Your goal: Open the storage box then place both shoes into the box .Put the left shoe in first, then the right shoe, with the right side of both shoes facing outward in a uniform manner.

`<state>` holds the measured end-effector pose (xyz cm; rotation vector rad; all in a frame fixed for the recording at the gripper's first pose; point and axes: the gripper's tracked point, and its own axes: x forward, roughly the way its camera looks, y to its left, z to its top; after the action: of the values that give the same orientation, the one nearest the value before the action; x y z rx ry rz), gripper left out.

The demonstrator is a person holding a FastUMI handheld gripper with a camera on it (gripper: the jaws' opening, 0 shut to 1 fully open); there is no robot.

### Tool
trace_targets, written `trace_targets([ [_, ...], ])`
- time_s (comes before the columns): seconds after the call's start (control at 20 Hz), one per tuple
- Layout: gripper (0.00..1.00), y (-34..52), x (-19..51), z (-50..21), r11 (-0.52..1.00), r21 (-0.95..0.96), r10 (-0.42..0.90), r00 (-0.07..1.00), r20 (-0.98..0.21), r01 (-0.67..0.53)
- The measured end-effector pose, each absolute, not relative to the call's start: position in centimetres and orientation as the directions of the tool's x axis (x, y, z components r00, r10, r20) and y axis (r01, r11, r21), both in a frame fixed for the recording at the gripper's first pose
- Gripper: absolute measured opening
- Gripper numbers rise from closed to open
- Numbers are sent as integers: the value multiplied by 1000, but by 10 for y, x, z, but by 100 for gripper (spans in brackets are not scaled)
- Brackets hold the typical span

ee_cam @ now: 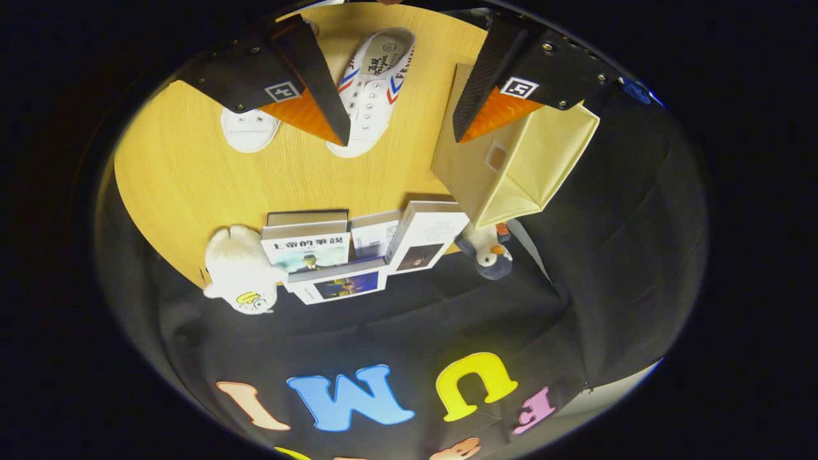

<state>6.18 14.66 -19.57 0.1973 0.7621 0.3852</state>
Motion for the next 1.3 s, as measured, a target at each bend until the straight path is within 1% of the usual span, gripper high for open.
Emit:
trace_targets([
  [0.35, 98, 126, 53, -253, 932, 303, 361, 574, -735, -197],
  [0.7, 97, 110, 39, -297, 955, 230, 295, 483, -825, -190],
  [0.8, 95, 108, 37, -306, 958, 228, 285, 463, -839, -176],
  [0.85, 86, 106, 37, -310, 960, 223, 277, 456, -846, -169],
  [0.95, 80, 104, 35, -318, 963, 218, 266, 436, -860, -157],
  [1.0, 76, 105, 34, -320, 962, 226, 270, 427, -863, -150],
  [1.1, 75, 106, 33, -322, 961, 241, 275, 415, -867, -134],
  [1.15, 75, 112, 32, -321, 954, 271, 300, 405, -864, -130],
  [1.2, 66, 116, 30, -321, 947, 302, 320, 396, -861, -109],
  [1.25, 44, 122, 30, -322, 939, 334, 337, 387, -858, -79],
  [1.3, 34, 125, 31, -328, 937, 344, 337, 387, -858, -53],
])
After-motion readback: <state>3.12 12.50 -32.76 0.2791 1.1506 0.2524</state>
